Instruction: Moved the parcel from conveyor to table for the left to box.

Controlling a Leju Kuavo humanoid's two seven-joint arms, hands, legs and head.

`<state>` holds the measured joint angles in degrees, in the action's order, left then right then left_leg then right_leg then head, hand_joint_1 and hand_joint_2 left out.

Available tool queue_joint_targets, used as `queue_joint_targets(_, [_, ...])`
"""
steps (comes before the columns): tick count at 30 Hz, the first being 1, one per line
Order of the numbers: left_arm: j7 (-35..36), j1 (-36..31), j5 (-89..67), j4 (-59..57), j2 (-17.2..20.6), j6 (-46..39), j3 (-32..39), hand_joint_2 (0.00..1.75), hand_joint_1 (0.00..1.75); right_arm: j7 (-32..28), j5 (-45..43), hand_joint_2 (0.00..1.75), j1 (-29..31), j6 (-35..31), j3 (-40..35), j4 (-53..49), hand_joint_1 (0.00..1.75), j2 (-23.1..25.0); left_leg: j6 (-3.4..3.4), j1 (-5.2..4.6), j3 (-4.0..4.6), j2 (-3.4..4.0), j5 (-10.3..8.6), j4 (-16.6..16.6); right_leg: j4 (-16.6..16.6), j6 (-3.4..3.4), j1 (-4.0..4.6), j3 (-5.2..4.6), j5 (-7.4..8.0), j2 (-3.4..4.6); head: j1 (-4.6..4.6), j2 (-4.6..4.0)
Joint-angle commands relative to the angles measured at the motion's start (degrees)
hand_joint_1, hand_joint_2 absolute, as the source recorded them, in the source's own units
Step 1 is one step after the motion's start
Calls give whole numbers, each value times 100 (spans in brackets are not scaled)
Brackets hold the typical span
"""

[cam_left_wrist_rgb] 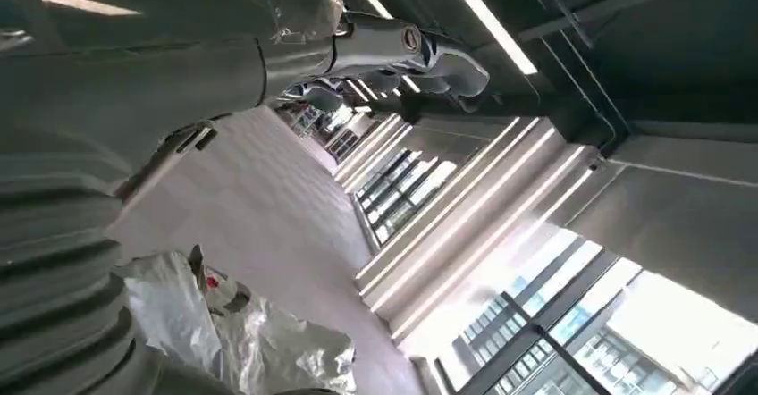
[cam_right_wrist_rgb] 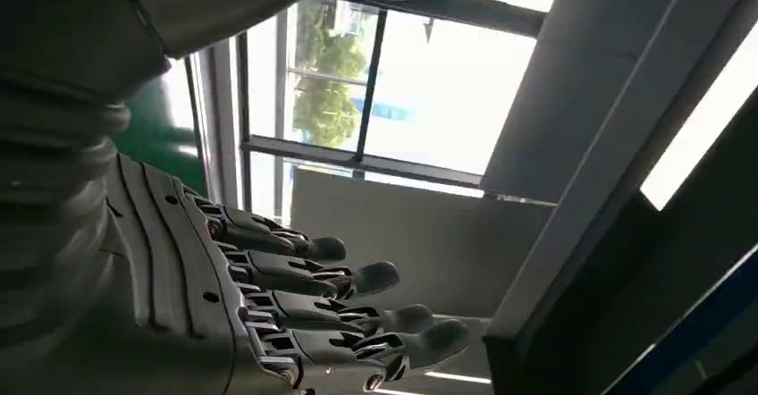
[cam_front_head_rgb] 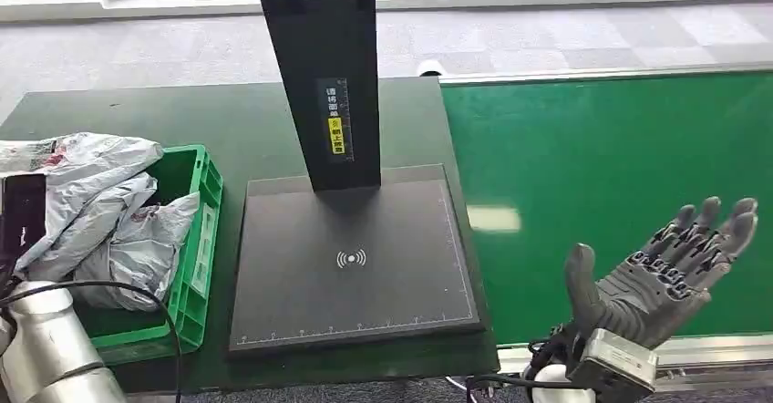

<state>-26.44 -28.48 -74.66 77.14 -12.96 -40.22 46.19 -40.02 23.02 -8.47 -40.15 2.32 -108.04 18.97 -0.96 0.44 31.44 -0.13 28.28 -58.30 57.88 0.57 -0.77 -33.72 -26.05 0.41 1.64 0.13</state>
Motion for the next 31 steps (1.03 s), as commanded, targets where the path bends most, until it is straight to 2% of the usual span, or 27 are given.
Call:
queue_joint_targets(1, [-1356, -70, 1578, 1029, -704, 22, 625, 175, 0, 2, -75, 175, 101, 15, 568, 246, 0, 103, 7, 6, 0, -1, -3, 7, -14, -1, 3, 5, 5, -6, 0, 0])
queue_joint_targets(2, [-1356, -7, 1664, 1142, -704, 22, 504, 175, 0, 2, -79, 175, 102, 15, 572, 259, 0, 103, 4, 6, -1, 4, 0, 3, -7, -1, 1, 5, 3, 0, 0, 0])
queue_joint_targets(5, [-1356, 717, 2907, 2016, -704, 22, -749, 175, 0, 2, -121, 175, 138, 15, 575, 367, 0, 103, 4, 8, -2, 10, 2, 5, -10, -2, 2, 3, 2, 4, 0, 0])
queue_joint_targets(6, [-1356, 743, 2986, 2076, -704, 22, -861, 175, 0, 2, -116, 175, 140, 15, 569, 373, 0, 103, 6, 7, -6, 5, -1, 13, -19, -3, 2, 9, 4, -2, 0, 0])
queue_joint_targets(7, [-1356, 954, 3511, 2267, -704, 22, -1508, 175, 0, 2, -123, 175, 157, 15, 565, 394, 0, 103, 5, 9, 1, -3, 1, 4, -11, -3, 3, 4, 1, -9, 0, 0])
queue_joint_targets(12, [-1356, 1604, 4826, 2515, -662, 22, -3405, 175, 0, 2, -148, 175, 239, 15, 392, 612, 0, 103, 7, 8, 9, -23, -1, -1, -9, -1, 3, 3, 0, -25, 0, 0])
queue_joint_targets(16, [-1356, 2010, 6015, 2452, -126, 22, -4720, 175, 0, 2, 39, 175, 179, 15, -91, 912, 0, 103, 8, 6, -1, -22, -10, 18, -27, -5, 3, 11, 9, -28, 0, 0])
queue_joint_targets(17, [-1356, 2075, 6026, 2522, -233, 415, -4599, 175, 0, 4, -36, 175, 423, 18, -156, 1283, 0, -28, 7, 5, 2, -22, -9, 14, -22, -5, 2, 7, 8, -29, 0, 0])
queue_joint_targets(18, [-1356, 2128, 6334, 2375, 44, 194, -5155, 175, 0, 2, 132, 175, 201, 15, -552, 1318, 0, 103, 5, 3, -2, -14, -10, 17, -21, -7, 0, 7, 10, -20, 0, 0])
queue_joint_targets(19, [-1356, 2162, 6635, 2308, 127, 386, -5368, 175, 0, 2, 168, 175, 245, 15, -825, 1545, 0, 103, 5, 0, -8, -4, 0, 10, -13, -4, -3, 11, 3, -8, 0, 0])
queue_joint_targets(22, [-1356, 2206, 6908, 2222, 90, 706, -5439, 175, 0, 2, 198, 175, 326, 15, -1105, 1833, 0, 32, 3, 3, -18, 18, -6, 30, -29, -10, 0, 18, 16, 9, 0, 0])
queue_joint_targets(24, [-1356, 2263, 7024, 1945, -24, 1402, -5391, 175, 0, 2, 43, 175, 494, 15, -1729, 2274, 0, -379, 0, 3, 20, 11, -6, 27, -24, -11, 0, 14, 14, 1, 0, 0])
queue_joint_targets(25, [-1356, 2310, 7241, 1530, -107, 2093, -5491, 175, 0, 2, -81, 175, 662, 180, -2267, 2510, 0, -660, 0, 2, -8, 13, -9, 34, -33, -10, 1, 14, 18, 4, 0, 0])
queue_joint_targets(29, [-1356, 2296, 7203, 1434, -166, 2237, -5457, 175, 0, 2, -159, 175, 727, 105, -2443, 2586, 0, -734, 6, 0, -26, 11, -2, 24, -24, -3, -1, 27, 8, 4, 0, 0])
queue_joint_targets(31, [-1356, 2325, 7132, 1171, -301, 2558, -5683, 175, 0, 2, -339, 175, 889, 125, -2990, 2775, 0, -822, 8, 2, -26, 6, -13, 41, -43, -6, -1, 28, 17, -4, 0, 0])
